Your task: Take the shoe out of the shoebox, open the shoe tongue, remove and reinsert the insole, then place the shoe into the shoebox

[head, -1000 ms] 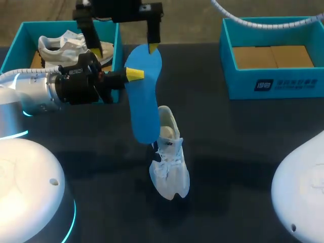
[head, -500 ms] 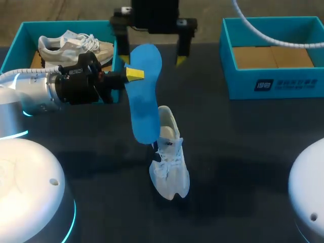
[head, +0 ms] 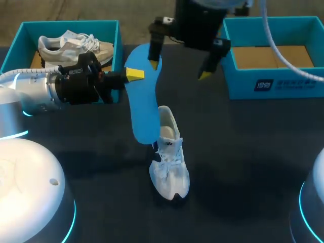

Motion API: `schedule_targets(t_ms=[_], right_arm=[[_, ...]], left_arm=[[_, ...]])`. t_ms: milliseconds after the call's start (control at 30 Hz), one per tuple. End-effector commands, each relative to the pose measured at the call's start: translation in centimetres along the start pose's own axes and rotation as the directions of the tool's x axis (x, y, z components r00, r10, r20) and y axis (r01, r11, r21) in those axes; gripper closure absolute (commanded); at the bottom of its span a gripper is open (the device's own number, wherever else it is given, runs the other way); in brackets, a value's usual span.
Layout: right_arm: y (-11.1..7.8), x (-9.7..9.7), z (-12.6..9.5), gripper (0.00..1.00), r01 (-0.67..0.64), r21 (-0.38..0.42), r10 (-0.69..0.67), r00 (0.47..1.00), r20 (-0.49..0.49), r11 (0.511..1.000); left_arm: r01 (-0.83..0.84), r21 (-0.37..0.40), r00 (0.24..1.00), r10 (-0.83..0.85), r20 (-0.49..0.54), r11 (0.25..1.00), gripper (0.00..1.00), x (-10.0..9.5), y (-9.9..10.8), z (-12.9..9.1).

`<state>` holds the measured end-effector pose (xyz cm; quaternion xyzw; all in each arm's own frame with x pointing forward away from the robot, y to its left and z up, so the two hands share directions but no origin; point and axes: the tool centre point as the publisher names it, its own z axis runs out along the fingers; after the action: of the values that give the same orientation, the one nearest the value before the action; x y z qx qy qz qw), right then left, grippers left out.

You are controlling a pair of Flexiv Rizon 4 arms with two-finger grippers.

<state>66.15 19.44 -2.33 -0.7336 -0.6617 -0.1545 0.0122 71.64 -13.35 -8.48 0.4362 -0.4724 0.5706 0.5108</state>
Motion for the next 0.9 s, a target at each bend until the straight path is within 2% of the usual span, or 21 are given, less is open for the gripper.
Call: schedule_targets(t_ms=[33, 233, 400, 600, 900], right_arm=[[0.4, -1.2, 0.2, 0.0, 0.035, -0.007, -0.033, 0.83, -0.556, 0.999], [0.7, -1.0, 0.3, 0.0, 0.053, -0.03, -0.059, 0.732, -0.679, 0.998], [1.1, -1.0, 0.7, 0.0, 0.061, -0.035, -0.068, 0.686, -0.725, 0.998], [1.4, -1.3, 1.6, 0.0, 0.051, -0.014, -0.044, 0.644, -0.764, 0.999], [1.4, -1.8, 2.2, 0.0, 0.04, 0.024, -0.007, 0.633, -0.774, 0.999]], left_arm=[[-0.001, 0.002, 1.0, 0.001, 0.0, 1.0, 1.0, 0.0, 0.1, 0.0], [-0.001, 0.002, 1.0, 0.001, 0.0, 1.0, 1.0, 0.0, 0.1, 0.0], [-0.001, 0.002, 1.0, 0.001, 0.0, 1.0, 1.0, 0.0, 0.1, 0.0], [-0.001, 0.002, 1.0, 0.001, 0.0, 1.0, 1.0, 0.0, 0.1, 0.0], [-0.001, 0.002, 1.0, 0.001, 0.0, 1.0, 1.0, 0.0, 0.1, 0.0]])
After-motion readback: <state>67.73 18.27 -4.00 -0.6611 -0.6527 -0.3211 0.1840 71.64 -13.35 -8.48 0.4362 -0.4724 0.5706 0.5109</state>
